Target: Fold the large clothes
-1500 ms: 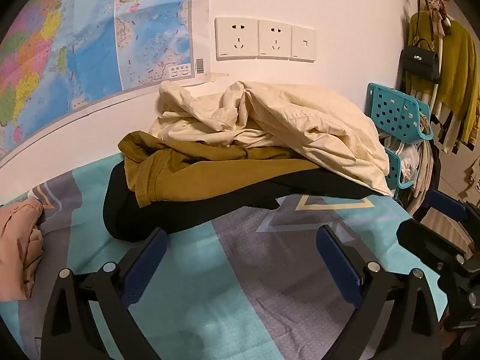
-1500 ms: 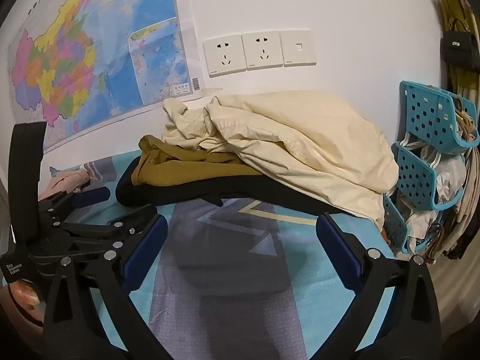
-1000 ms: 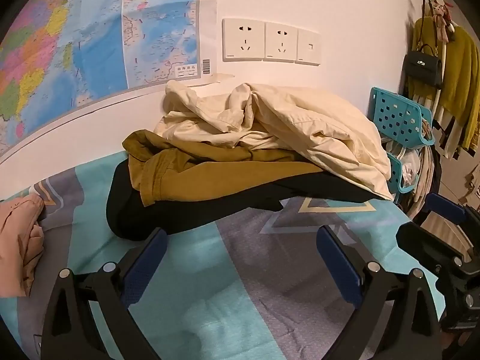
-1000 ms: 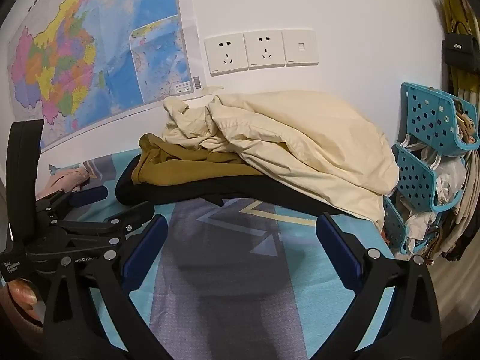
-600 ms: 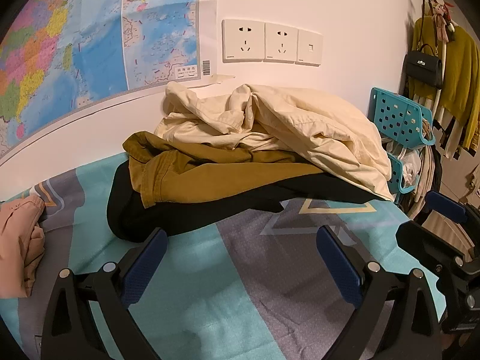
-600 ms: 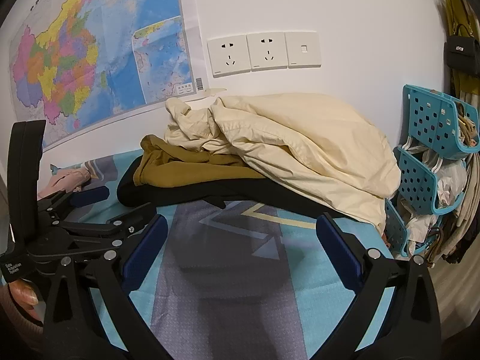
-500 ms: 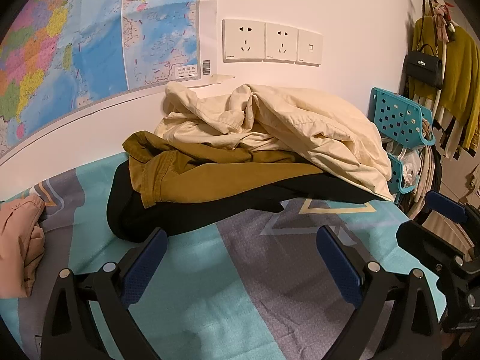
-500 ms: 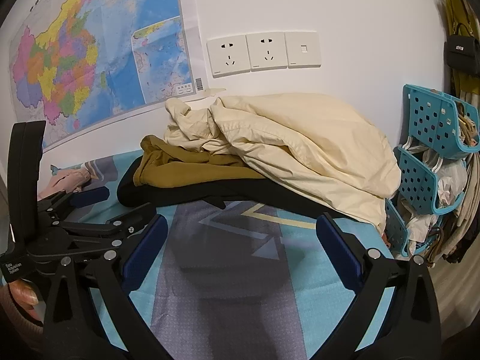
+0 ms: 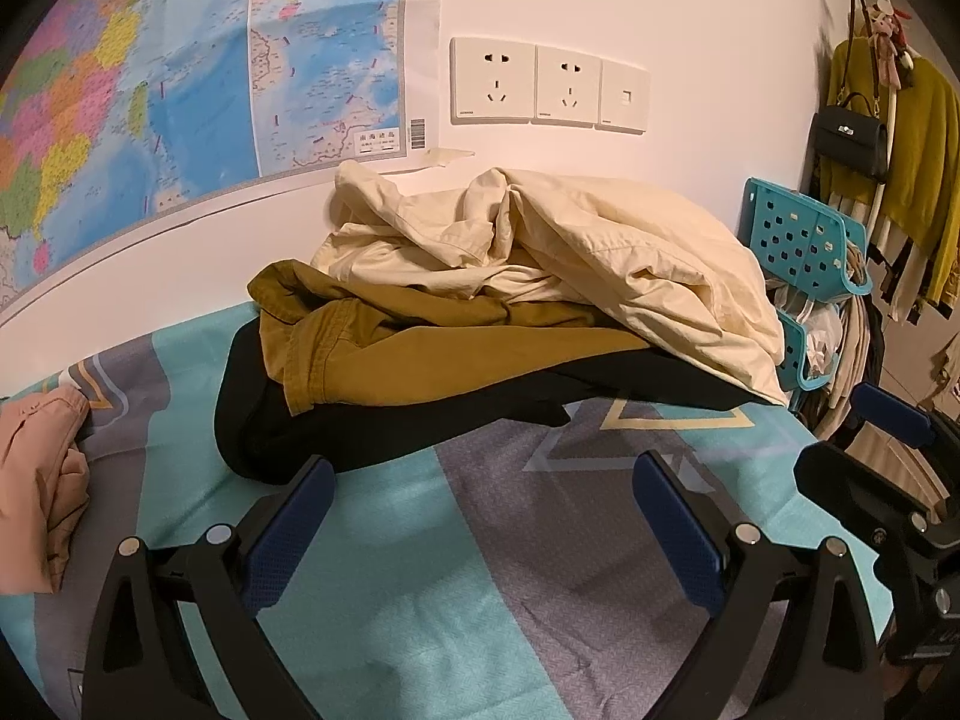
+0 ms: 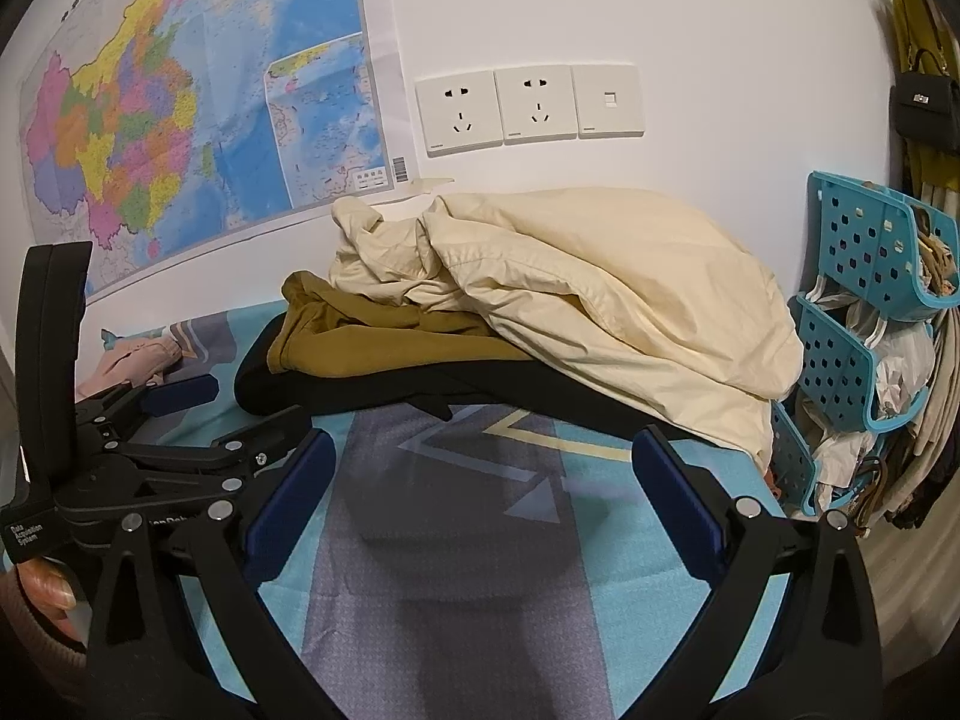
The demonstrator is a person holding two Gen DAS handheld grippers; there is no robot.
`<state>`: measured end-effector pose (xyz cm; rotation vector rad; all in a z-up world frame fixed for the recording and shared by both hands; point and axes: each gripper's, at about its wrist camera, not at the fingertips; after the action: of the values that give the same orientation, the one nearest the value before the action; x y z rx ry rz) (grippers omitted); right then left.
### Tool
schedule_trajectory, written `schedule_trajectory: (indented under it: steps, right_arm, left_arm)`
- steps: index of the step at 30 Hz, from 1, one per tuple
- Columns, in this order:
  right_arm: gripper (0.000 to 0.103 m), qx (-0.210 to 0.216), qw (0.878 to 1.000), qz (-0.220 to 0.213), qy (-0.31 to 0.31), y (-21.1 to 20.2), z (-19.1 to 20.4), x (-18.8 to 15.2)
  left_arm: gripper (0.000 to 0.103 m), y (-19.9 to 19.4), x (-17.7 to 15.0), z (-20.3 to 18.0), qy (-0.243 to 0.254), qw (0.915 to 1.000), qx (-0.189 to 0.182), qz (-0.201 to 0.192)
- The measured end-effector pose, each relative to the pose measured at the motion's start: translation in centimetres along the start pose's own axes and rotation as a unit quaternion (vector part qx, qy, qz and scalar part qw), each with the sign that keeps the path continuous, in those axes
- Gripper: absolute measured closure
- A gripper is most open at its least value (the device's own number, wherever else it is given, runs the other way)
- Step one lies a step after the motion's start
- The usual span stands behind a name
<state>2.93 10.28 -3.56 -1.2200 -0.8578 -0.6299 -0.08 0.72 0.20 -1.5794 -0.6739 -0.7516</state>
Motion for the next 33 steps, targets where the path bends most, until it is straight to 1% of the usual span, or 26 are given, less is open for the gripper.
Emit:
schedule_trajectory:
  steps: [20, 33]
  right_arm:
    - [0.005, 0.004, 1.0, -0.005, -0.002, 0.2, 0.1, 0.3]
    - [0.005, 0.006, 1.0, -0.005, -0.004, 0.6, 0.1, 1.0]
  left_arm:
    - [0.007, -0.1, 0.0, 0.1, -0.005, 1.0, -0.003, 0.0]
    - [0.007, 0.4, 1.1, 0.3, -0.01, 0.9999, -0.008, 0.004]
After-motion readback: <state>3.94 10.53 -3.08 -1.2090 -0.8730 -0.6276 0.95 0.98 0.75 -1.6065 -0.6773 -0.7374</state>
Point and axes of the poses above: each gripper's, at about its wrist camera, not at the fingertips, and y roughly the way its jaws point, z to its left, x to its top, and after that the axes turned 8 degrees about -x, right-handed
